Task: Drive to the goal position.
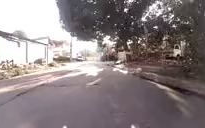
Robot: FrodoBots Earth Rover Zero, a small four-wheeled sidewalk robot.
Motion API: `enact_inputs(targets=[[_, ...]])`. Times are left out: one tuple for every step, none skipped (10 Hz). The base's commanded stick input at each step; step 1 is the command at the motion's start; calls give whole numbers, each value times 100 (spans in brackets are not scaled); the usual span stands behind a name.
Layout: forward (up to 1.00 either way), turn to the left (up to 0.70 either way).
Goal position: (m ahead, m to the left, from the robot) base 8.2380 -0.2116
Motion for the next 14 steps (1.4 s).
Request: enact_inputs(targets=[[100,0],[100,0],[100,0],[100,0],[100,0],[100,0],[100,0],[100,0],[100,0],[100,0],[100,0],[100,0],[100,0],[100,0]])
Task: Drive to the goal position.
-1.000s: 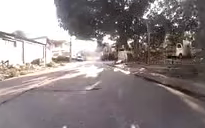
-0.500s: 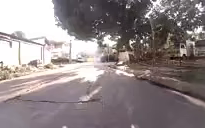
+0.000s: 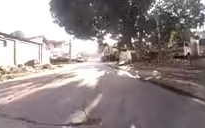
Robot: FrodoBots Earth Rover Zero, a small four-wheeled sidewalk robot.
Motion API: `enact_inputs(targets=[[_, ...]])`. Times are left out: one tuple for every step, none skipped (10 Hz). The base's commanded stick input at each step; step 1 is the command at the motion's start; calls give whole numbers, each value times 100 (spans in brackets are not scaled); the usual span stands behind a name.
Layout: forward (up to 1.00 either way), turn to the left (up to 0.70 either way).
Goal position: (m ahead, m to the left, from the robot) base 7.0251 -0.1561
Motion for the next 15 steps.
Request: enact_inputs(targets=[[100,0],[100,0],[100,0],[100,0],[100,0],[100,0],[100,0],[100,0],[100,0],[100,0],[100,0],[100,0],[100,0],[100,0],[100,0]])
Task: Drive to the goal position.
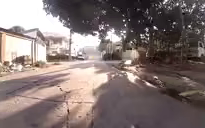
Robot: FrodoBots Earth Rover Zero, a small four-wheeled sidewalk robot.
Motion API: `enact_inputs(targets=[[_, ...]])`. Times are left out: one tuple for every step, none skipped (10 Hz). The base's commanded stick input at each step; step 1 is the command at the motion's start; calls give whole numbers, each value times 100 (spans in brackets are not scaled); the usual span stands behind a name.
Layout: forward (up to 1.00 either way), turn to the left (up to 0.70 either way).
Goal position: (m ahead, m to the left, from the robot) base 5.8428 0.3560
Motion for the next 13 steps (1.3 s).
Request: enact_inputs(targets=[[100,0],[100,0],[100,0],[100,0],[100,0],[100,0],[100,0],[100,0],[100,0],[100,0],[100,0],[100,0],[100,0]])
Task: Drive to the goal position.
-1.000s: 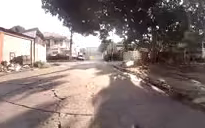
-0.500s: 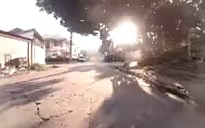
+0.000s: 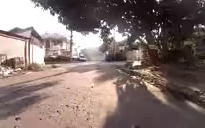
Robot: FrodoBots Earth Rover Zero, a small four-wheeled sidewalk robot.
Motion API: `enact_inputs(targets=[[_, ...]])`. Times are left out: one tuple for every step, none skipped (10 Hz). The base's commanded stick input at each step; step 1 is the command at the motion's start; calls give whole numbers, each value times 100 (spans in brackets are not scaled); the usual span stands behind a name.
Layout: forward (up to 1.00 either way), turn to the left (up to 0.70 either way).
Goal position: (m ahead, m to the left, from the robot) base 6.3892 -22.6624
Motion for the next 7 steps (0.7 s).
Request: enact_inputs(targets=[[100,0],[100,0],[100,0],[100,0],[100,0],[100,0],[100,0]])
